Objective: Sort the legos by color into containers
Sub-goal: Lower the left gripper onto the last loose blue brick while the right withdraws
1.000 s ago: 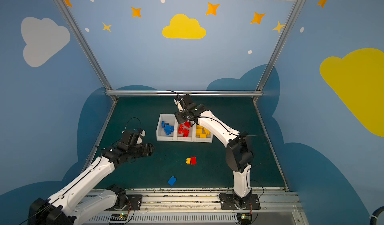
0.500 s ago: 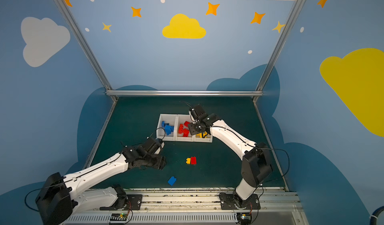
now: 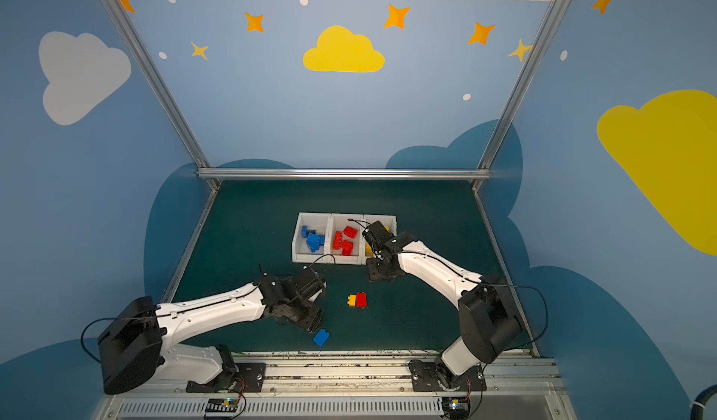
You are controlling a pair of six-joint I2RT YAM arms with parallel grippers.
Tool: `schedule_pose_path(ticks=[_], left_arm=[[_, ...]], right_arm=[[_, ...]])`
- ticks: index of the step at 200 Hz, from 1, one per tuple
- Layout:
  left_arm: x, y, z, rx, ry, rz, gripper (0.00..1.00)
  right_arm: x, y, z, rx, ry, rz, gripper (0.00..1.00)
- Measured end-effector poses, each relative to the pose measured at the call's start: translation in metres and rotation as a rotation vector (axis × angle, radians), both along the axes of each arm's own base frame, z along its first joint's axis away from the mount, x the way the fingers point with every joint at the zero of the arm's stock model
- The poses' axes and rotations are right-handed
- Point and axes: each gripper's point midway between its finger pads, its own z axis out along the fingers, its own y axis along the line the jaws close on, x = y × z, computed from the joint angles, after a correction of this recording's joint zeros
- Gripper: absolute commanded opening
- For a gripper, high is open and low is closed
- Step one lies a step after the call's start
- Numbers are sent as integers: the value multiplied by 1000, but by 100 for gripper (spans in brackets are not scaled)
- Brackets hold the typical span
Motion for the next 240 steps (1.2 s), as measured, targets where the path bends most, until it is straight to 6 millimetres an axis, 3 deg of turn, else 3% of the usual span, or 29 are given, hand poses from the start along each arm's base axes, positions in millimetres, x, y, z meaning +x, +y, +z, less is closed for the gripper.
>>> schedule_pose_path(ticks=[99, 177, 240], left_arm=[[-27, -28, -20, 87, 88, -161, 61], [-30, -22, -35, 165, 105, -187, 43], [-25, -20, -35, 181, 84, -190, 39]], right_arm=[[-11, -6, -3, 21, 12, -49, 58], [-12, -9, 0, 27, 1, -64, 58], [-12, -10, 0, 24, 0, -72, 58]])
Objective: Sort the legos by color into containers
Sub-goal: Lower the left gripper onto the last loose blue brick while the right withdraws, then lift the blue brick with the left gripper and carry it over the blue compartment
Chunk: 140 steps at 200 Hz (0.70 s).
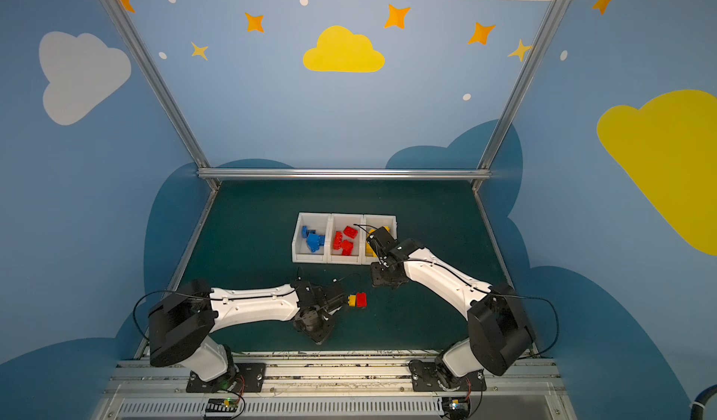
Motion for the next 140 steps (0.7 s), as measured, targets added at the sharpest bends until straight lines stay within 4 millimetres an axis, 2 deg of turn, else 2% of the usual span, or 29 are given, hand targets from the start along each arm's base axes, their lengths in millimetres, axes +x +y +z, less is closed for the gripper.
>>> schedule_pose_path(ticks=[19, 39, 74, 111, 124, 140], left_arm=[[7, 2, 3, -1, -15, 6, 38], [31, 5, 15, -38, -48, 59, 38], [107, 15, 66, -158, -206, 215, 39], [193, 39, 123, -245, -384, 342, 38], [211, 45, 135, -255, -426, 349, 40], [216, 42, 139, -266, -432, 319, 44]], right_arm=[[0, -1, 0, -3, 1, -1, 58], [-1, -2, 2, -5, -1, -1, 58], [-2, -4, 7, -2, -13, -2, 58], [-4, -7, 9, -9, -9, -3, 58], [-4, -8, 9, -14, -9, -5, 58], [-4, -9, 9, -19, -10, -6, 58]])
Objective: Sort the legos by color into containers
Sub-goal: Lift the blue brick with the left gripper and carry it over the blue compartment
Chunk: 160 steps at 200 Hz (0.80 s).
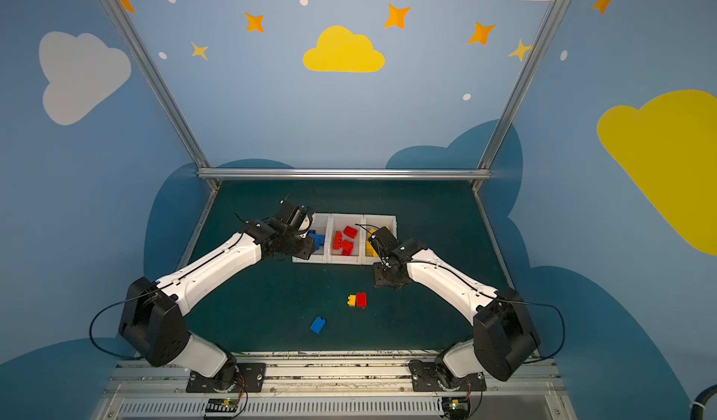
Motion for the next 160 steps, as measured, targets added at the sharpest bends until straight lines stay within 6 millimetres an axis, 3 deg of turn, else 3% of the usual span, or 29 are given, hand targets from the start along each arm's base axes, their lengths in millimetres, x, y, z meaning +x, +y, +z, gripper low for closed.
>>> schedule_pose_path(ticks=[25, 55, 82, 123, 160], left_arm=[[-25, -10, -22, 15, 62, -69, 53], [-91, -22, -69, 74, 205, -167, 62], [-138, -32, -92, 106, 298, -222, 69], [-170, -37, -108, 136, 360, -223, 71], [-180, -35, -125, 178, 407, -209, 67]], right_arm=[[0, 0, 0, -1, 1, -1, 58], [0, 0, 0, 0, 1, 1, 58], [0, 1, 0, 6, 4, 4, 58], [0, 4, -1, 20, 8, 8, 58], [0, 5, -1, 25, 7, 8, 58]])
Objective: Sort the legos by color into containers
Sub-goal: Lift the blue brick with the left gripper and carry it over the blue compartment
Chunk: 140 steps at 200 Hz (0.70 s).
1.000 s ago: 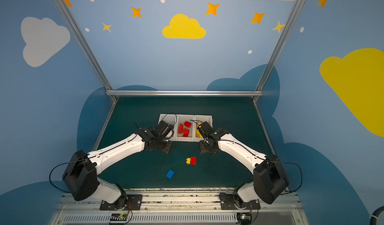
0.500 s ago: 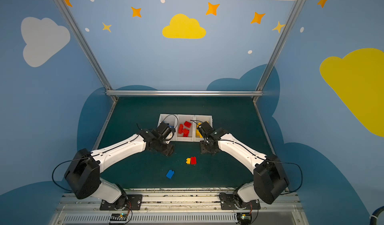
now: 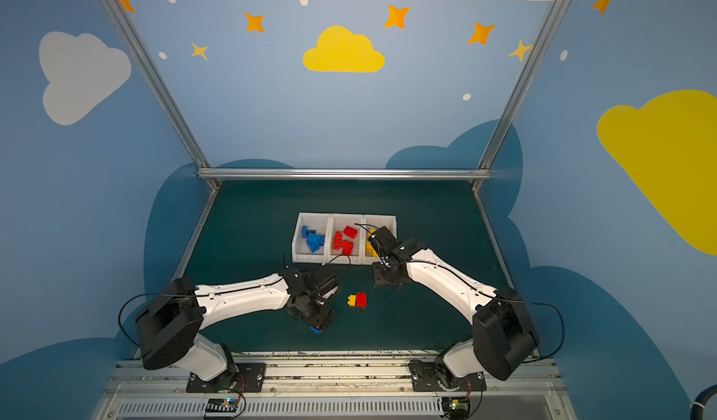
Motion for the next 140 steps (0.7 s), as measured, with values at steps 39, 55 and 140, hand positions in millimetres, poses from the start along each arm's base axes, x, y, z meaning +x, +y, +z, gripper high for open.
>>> schedule_pose_path(ticks=[39, 55, 140], left_arm=[[-5, 0, -10, 31, 20, -2, 53], [-5, -1, -14, 39, 20, -4, 46], [-3, 1, -15, 65, -2, -3, 31]], right_arm=[[0, 1, 0, 3, -2, 0, 58], [1, 1, 0, 5, -4, -1, 58], [0, 0, -2, 3, -1, -1, 57]])
